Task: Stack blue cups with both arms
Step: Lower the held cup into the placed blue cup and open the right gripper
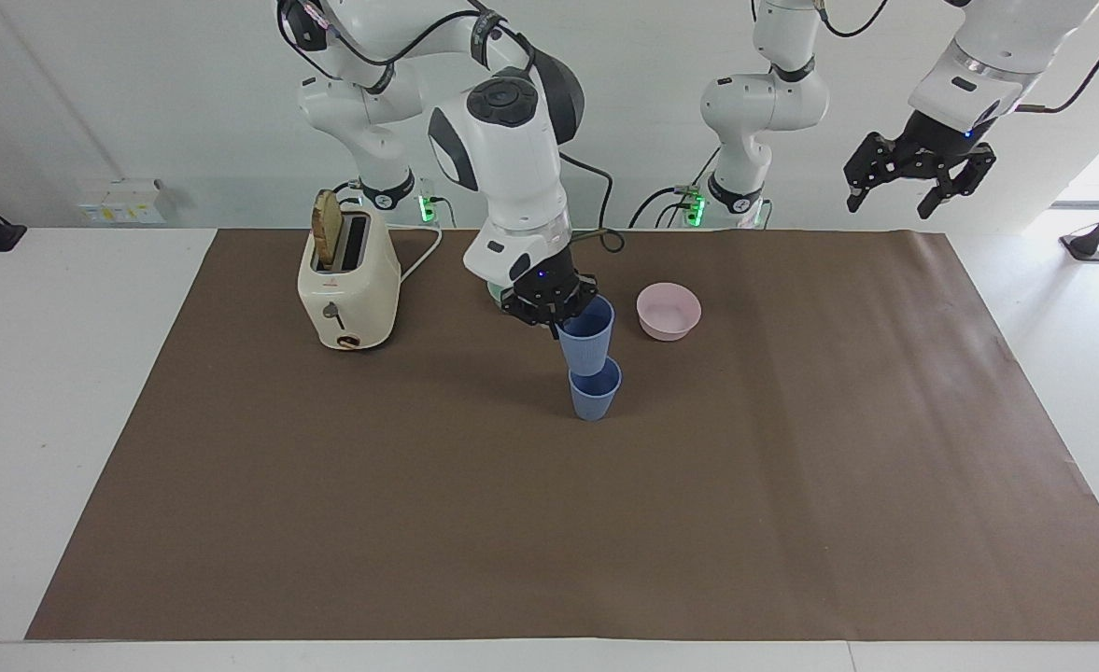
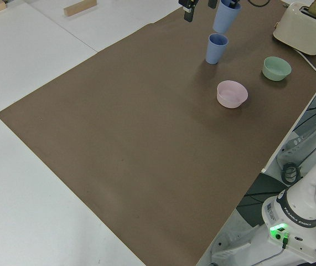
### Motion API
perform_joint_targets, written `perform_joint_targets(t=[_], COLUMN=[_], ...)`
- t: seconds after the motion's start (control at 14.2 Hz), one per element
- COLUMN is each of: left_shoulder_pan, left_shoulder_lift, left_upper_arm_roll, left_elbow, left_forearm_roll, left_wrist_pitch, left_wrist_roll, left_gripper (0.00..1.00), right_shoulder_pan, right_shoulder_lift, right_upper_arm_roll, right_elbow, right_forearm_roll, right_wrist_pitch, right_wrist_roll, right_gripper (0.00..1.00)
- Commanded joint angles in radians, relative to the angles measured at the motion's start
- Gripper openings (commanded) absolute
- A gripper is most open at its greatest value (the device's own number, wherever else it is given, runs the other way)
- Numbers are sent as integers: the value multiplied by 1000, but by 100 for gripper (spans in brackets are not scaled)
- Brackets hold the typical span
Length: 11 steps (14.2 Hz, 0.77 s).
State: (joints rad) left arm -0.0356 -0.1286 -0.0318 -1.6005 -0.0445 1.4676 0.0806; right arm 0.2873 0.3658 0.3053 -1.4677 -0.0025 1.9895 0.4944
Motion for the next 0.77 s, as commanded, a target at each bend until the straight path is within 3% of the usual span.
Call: perform_joint_targets(t=[0.0, 0.7], left_shoulder_pan=[6, 6], left_shoulder_lift=[-13, -13], left_upper_arm_roll=[0, 0], left_elbow=[-1, -1], left_forearm_roll=[-8, -8], left_wrist_pitch=[-16, -16], left_wrist_roll=[7, 7], left_gripper=[100, 100], right_shoulder_pan=[13, 13], right_shoulder_lift=[13, 59], right_upper_arm_roll=[3, 1], right_elbow=[-3, -54], right_forearm_roll=[13, -5], right_wrist_pitch=[17, 57], right_wrist_roll=[7, 0], right_gripper=[0, 0])
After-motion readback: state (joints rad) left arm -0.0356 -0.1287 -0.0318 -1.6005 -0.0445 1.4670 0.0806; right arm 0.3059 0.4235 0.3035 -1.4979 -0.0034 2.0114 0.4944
